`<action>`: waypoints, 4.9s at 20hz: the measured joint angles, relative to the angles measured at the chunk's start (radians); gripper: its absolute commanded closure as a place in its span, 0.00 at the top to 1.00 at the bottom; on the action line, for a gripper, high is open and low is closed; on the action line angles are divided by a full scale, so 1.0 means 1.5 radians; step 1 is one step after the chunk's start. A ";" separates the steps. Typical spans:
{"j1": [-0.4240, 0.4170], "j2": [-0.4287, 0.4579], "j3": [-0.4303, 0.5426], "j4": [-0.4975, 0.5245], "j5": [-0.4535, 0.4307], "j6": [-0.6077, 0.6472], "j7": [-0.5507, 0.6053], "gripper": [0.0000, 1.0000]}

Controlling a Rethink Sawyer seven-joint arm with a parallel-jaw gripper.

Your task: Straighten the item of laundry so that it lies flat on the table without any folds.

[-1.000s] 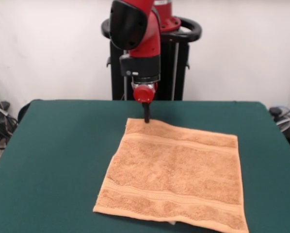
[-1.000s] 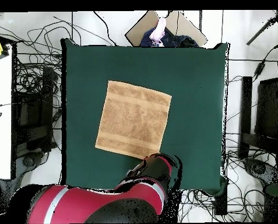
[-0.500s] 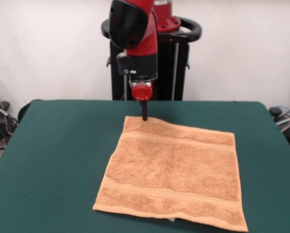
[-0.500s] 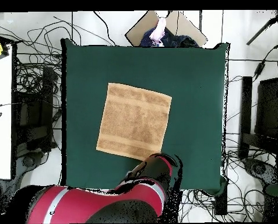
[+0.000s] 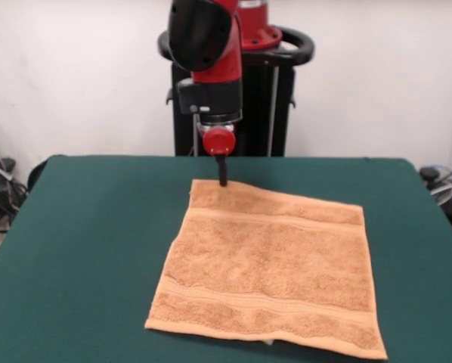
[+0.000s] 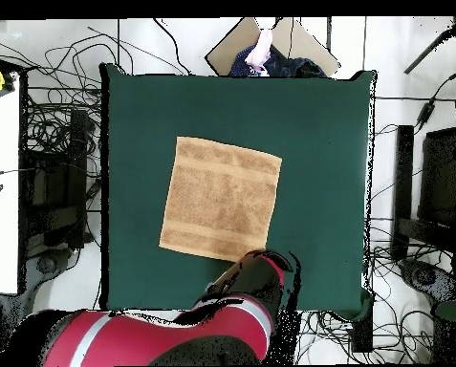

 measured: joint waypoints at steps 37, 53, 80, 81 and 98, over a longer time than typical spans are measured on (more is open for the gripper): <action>-0.022 0.001 0.000 -0.036 -0.064 0.000 0.000 0.00; 0.015 0.007 0.000 -0.036 -0.109 0.000 0.000 1.00; 0.363 -0.040 -0.244 -0.041 -0.265 -0.160 0.464 1.00; 0.376 -0.040 -0.262 -0.044 -0.267 -0.179 0.508 1.00; 0.406 -0.029 -0.502 -0.110 -0.262 -0.319 1.271 1.00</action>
